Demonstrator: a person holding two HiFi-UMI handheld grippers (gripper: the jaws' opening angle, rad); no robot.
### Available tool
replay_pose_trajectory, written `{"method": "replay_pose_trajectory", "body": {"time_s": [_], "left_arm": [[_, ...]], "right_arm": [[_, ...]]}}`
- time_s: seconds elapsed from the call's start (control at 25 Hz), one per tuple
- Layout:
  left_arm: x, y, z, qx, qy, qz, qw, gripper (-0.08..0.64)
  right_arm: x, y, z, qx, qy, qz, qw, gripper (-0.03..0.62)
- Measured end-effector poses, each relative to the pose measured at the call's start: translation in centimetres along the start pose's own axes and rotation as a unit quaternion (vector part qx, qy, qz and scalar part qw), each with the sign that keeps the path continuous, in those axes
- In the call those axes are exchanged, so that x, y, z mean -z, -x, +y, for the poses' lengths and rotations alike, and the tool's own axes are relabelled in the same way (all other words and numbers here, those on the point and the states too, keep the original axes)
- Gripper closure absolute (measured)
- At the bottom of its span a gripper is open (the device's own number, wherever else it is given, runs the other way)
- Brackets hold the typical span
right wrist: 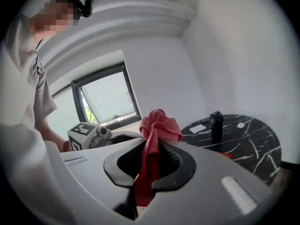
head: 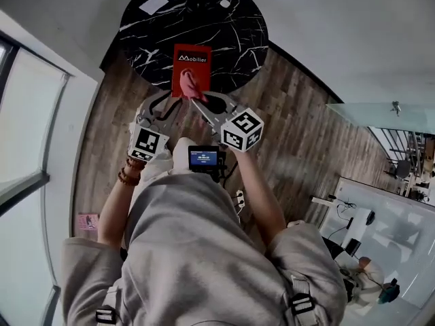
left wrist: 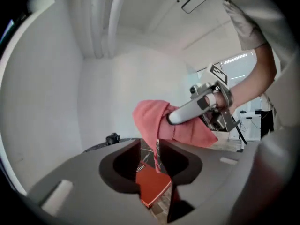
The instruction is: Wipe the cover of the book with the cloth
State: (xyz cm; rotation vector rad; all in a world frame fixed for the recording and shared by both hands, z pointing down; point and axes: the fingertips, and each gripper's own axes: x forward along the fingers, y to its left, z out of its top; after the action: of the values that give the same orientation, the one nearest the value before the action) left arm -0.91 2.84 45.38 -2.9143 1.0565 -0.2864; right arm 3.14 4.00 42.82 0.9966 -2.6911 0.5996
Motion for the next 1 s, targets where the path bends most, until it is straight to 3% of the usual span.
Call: {"method": "replay_pose_trajectory", "body": {"time_s": [0.16, 0.32, 0.52, 0.68, 0.84, 1.0], "left_arm": [[-4.5, 4.7, -0.8, -0.061, 0.003, -0.057, 0.9965, 0.493], [-5.9, 9.7, -3.2, -0.113, 0.022, -0.054, 0.9919, 0.558], [-6.5, 15.8, -8.7, -0.151, 0.019, -0.051, 0.987, 0.558], [-5.2, 21.0, -15.1, -0.158, 0.029, -0.032, 0.9866, 0.558], [-4.6, 25.2, -20.2, -0.162, 0.03, -0.055, 0.9848, 0.558], [-3.3, 27.3, -23.3, -0.159, 0.038, -0.045, 0.9856, 0.558]], "right_arm": [[-1.3, 5.1, 3.1, 0.069, 0.085, -0.065, 0.992, 0.531], [-1.1, 9.8, 7.4, 0.096, 0.132, -0.111, 0.98, 0.531], [1.1, 15.4, 12.8, 0.121, 0.14, -0.146, 0.972, 0.531], [5.2, 20.1, 17.5, 0.132, 0.134, -0.155, 0.97, 0.531], [9.4, 23.6, 22.1, 0.146, 0.136, -0.146, 0.969, 0.531], [11.7, 26.5, 25.4, 0.158, 0.136, -0.134, 0.969, 0.532]]}}
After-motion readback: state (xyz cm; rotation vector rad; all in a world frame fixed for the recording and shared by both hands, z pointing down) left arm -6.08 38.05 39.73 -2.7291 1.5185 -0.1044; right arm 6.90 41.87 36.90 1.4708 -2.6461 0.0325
